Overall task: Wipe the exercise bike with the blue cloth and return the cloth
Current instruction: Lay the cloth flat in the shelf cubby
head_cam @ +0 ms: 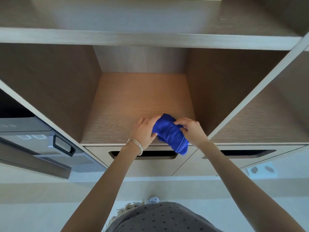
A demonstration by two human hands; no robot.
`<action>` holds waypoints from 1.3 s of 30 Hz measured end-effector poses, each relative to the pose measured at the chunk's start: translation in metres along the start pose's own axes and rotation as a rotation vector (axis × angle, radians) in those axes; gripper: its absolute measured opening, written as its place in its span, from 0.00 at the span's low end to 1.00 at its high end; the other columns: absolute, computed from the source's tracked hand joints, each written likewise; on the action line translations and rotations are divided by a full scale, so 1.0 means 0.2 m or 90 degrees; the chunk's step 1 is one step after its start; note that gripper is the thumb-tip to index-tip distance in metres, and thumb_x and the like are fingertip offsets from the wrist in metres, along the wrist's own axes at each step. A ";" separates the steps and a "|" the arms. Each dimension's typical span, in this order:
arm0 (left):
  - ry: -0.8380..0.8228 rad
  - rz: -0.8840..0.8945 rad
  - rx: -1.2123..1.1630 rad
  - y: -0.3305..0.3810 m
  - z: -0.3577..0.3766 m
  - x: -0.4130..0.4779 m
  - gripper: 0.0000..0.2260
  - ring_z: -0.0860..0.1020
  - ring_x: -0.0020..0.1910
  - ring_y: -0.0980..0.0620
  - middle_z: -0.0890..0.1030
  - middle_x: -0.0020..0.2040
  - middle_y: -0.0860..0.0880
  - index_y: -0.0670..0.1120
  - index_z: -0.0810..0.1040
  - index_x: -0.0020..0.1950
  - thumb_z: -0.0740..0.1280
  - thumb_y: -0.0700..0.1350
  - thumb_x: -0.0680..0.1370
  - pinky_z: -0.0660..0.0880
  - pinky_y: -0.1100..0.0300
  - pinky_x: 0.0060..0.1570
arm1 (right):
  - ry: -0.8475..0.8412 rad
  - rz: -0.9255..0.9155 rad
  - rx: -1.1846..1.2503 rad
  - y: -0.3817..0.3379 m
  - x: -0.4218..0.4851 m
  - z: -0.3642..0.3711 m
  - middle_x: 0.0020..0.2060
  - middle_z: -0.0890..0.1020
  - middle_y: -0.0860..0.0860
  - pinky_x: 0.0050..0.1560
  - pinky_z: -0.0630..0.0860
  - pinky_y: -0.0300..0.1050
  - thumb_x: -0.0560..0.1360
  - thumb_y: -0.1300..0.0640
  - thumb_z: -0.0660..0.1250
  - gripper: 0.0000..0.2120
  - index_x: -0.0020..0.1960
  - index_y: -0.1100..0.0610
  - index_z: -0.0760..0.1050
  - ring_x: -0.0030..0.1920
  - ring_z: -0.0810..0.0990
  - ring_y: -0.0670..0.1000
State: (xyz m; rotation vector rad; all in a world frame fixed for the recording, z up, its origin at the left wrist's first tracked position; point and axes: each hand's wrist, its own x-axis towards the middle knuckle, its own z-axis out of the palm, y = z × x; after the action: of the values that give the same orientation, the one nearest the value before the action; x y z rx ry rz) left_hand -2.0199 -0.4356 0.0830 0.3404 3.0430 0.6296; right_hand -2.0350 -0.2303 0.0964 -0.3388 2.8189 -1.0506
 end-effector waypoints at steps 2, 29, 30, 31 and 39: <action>-0.010 0.007 0.051 0.00 -0.01 -0.03 0.30 0.70 0.58 0.47 0.75 0.54 0.49 0.58 0.62 0.71 0.68 0.44 0.72 0.68 0.54 0.60 | -0.002 0.001 0.026 -0.01 0.01 0.02 0.55 0.81 0.55 0.63 0.73 0.47 0.72 0.75 0.57 0.19 0.55 0.61 0.79 0.58 0.78 0.54; 0.163 -0.132 -0.257 -0.01 -0.22 -0.09 0.07 0.76 0.38 0.44 0.78 0.37 0.45 0.44 0.76 0.49 0.65 0.47 0.77 0.71 0.56 0.43 | -0.029 -0.021 0.194 -0.20 -0.02 -0.16 0.53 0.81 0.44 0.60 0.74 0.52 0.72 0.61 0.69 0.13 0.56 0.53 0.75 0.54 0.79 0.54; 0.153 -0.146 -0.283 -0.01 -0.22 -0.08 0.07 0.74 0.36 0.46 0.76 0.34 0.47 0.45 0.76 0.48 0.65 0.48 0.76 0.69 0.58 0.40 | -0.040 -0.017 0.207 -0.20 0.00 -0.17 0.53 0.81 0.43 0.60 0.73 0.53 0.72 0.60 0.69 0.12 0.55 0.52 0.75 0.54 0.79 0.55; 0.143 -0.161 -0.311 -0.02 -0.22 -0.07 0.06 0.73 0.35 0.48 0.75 0.33 0.50 0.46 0.76 0.47 0.65 0.48 0.77 0.68 0.59 0.39 | -0.046 -0.004 0.227 -0.19 0.02 -0.17 0.53 0.81 0.43 0.59 0.73 0.53 0.72 0.59 0.70 0.12 0.55 0.52 0.76 0.54 0.78 0.56; 0.101 -0.275 -0.362 -0.08 -0.24 0.20 0.18 0.76 0.59 0.44 0.79 0.60 0.43 0.46 0.71 0.66 0.65 0.45 0.77 0.69 0.57 0.59 | 0.167 0.106 0.169 -0.17 0.24 0.00 0.57 0.76 0.54 0.52 0.70 0.37 0.74 0.61 0.69 0.17 0.61 0.57 0.72 0.52 0.75 0.50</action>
State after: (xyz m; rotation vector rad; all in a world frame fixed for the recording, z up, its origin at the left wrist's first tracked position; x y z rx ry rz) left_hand -2.0645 -0.4591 0.1220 -0.3823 2.7465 1.4576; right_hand -2.0766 -0.2674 0.1162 0.0653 2.8083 -1.5018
